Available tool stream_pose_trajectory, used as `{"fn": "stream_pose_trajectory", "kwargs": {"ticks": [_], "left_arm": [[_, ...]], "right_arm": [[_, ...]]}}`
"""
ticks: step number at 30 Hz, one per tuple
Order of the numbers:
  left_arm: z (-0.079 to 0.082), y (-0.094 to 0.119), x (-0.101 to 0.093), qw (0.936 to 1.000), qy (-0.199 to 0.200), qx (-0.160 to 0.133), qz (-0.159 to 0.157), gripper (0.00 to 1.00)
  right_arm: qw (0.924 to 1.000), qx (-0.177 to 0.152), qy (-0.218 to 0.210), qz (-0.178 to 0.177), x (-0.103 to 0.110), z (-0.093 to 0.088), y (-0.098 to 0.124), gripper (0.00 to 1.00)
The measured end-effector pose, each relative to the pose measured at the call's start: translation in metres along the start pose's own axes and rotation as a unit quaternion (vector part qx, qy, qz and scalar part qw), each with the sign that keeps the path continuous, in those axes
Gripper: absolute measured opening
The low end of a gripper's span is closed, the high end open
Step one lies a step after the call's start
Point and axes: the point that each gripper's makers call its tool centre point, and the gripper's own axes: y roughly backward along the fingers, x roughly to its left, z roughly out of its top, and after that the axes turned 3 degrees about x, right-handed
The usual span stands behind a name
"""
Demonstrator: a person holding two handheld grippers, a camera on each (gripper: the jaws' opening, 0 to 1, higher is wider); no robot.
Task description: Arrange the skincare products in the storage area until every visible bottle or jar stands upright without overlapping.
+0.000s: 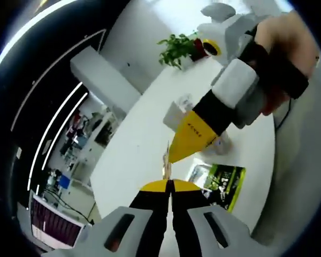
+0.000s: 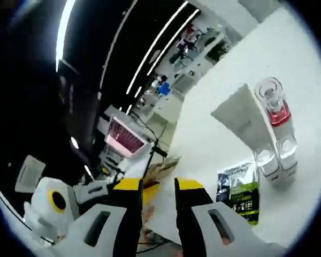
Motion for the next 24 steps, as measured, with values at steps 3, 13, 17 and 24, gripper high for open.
{"fn": "stream_pose_trajectory", "kwargs": {"ticks": [3,13,17,24], "left_arm": [[-0.003,-0.001,0.000,0.9999,-0.013,0.007,0.006,0.05],[0.001,0.000,-0.003,0.9979,-0.057,0.022,0.020,0.05],[0.000,0.003,-0.007,0.9975,-0.064,0.025,0.018,0.06],[-0.003,0.006,-0.010,0.9975,-0.063,0.024,0.019,0.06]], "right_arm": [[0.9982,-0.020,-0.056,0.000,-0.002,0.001,-0.003,0.21],[0.9967,-0.022,-0.077,-0.016,-0.004,-0.001,-0.014,0.18],[0.9963,-0.023,-0.079,-0.027,-0.010,0.000,-0.016,0.08],[0.9924,-0.012,-0.118,-0.030,-0.015,-0.006,-0.020,0.01]]}}
